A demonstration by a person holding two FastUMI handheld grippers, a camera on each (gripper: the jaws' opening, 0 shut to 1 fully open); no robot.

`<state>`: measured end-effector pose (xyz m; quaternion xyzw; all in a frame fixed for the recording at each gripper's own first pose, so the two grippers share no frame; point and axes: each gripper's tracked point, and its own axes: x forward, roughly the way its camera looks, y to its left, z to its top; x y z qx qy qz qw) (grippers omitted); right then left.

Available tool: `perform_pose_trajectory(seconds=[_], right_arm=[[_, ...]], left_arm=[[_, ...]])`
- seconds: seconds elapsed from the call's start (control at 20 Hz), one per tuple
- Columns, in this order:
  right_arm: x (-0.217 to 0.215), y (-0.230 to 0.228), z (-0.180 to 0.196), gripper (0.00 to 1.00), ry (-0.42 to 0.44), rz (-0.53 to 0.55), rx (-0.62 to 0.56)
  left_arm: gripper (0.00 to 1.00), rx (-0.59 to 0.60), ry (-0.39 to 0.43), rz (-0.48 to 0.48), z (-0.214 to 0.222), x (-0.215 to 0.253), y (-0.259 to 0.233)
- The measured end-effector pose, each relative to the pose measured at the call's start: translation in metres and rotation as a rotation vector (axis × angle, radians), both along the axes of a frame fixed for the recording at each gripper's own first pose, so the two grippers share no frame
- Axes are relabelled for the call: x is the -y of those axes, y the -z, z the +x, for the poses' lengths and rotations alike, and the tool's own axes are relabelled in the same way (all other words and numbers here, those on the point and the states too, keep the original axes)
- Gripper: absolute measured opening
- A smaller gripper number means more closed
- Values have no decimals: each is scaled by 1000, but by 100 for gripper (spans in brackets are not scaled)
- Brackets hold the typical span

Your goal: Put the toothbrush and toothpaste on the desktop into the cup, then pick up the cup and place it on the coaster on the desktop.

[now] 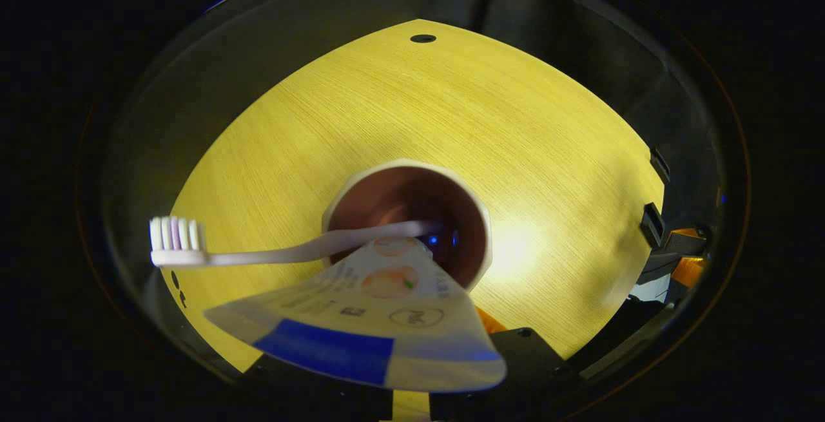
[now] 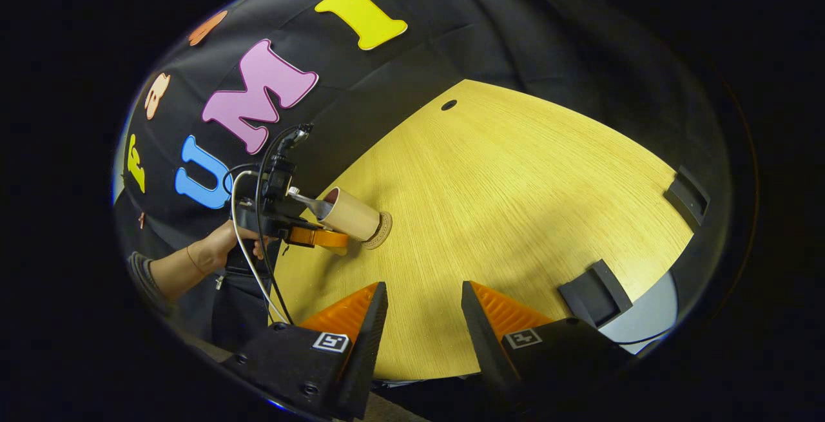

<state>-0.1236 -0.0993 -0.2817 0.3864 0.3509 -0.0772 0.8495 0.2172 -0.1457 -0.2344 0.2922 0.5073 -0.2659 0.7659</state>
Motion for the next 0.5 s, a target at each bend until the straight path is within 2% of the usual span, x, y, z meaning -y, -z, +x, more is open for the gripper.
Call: perform_pose_trajectory(seconds=[0.5], right_arm=[[13, 14, -13, 72, 69, 37, -57]], left_arm=[[68, -2, 0, 23, 1, 3, 4]])
